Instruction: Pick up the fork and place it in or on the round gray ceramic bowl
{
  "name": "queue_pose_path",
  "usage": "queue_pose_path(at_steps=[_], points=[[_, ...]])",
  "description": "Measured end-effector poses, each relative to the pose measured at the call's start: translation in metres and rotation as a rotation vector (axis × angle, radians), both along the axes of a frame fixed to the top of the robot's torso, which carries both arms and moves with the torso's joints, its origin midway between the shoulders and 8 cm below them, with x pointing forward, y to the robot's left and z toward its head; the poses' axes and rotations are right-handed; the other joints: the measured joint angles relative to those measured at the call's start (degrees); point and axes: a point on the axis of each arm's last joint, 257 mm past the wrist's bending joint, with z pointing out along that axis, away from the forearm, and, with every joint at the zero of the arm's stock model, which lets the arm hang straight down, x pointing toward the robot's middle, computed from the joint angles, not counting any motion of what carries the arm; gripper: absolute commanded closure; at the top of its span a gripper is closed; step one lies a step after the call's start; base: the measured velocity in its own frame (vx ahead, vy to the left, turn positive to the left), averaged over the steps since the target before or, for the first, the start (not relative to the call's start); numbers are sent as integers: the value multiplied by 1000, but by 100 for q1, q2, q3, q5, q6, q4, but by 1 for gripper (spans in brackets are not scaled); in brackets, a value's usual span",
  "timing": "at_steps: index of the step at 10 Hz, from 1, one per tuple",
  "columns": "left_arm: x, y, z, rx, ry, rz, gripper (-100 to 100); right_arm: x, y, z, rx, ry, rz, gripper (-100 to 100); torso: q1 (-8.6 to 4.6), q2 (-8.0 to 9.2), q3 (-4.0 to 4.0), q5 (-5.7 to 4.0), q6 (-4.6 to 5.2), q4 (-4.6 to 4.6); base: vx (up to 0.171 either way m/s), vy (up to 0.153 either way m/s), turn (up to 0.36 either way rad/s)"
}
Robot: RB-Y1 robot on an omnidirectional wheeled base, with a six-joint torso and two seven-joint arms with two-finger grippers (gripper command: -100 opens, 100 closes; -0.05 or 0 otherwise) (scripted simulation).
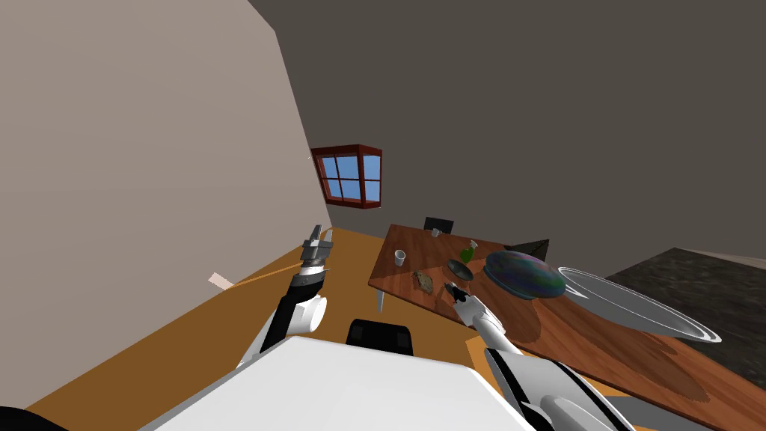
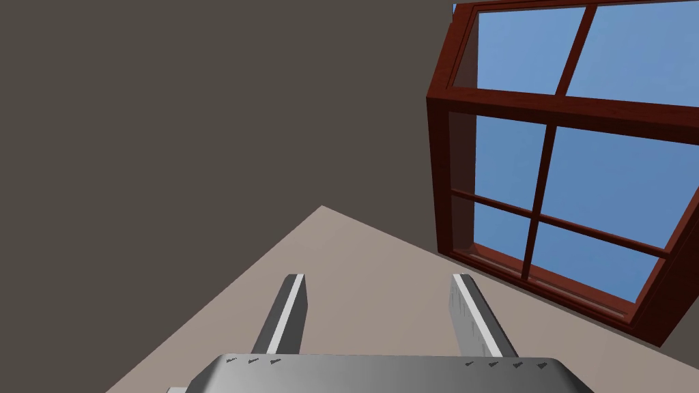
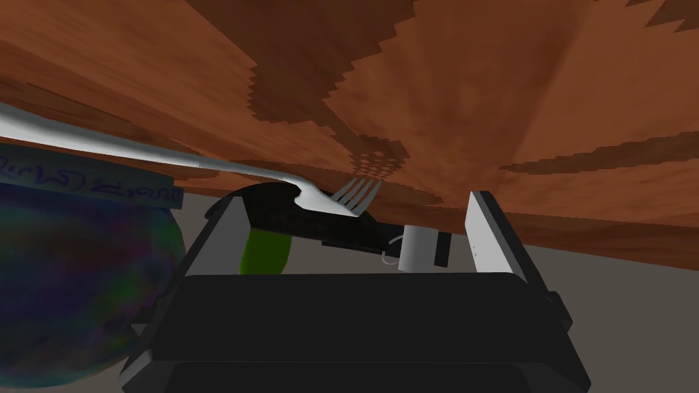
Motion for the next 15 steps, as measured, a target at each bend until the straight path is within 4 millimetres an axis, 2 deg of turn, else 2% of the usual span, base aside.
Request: queue_pose_path(at_steps=[5,6,10,11,12,15], points=[[0,0,0,0,0,0,0,-7,7,-5,-4,0,-28,-100,-9,0,0,-2,1,0,2,-52,37],[0,0,0,0,0,0,0,-7,6,-5,-5,2,-29,100,3,0,0,0,1,0,0,-6,-2],[0,0,0,0,0,0,0,-7,6,-5,-8,2,-27,100,13,-7,-4,-5,1,-2,0,-2,-1],[0,0,0,0,0,0,0,-7,6,-5,-8,2,-26,0,13,-7,-5,-5,1,-2,0,0,0],[0,0,0,0,0,0,0,-7,6,-5,-9,2,-27,100,13,-8,-5,-6,0,-2,1,42,-68],[0,0,0,0,0,0,0,-2,0,-1,-3,-1,-11,100,45,-2,-4,-6,1,-6,-8,83,-56]])
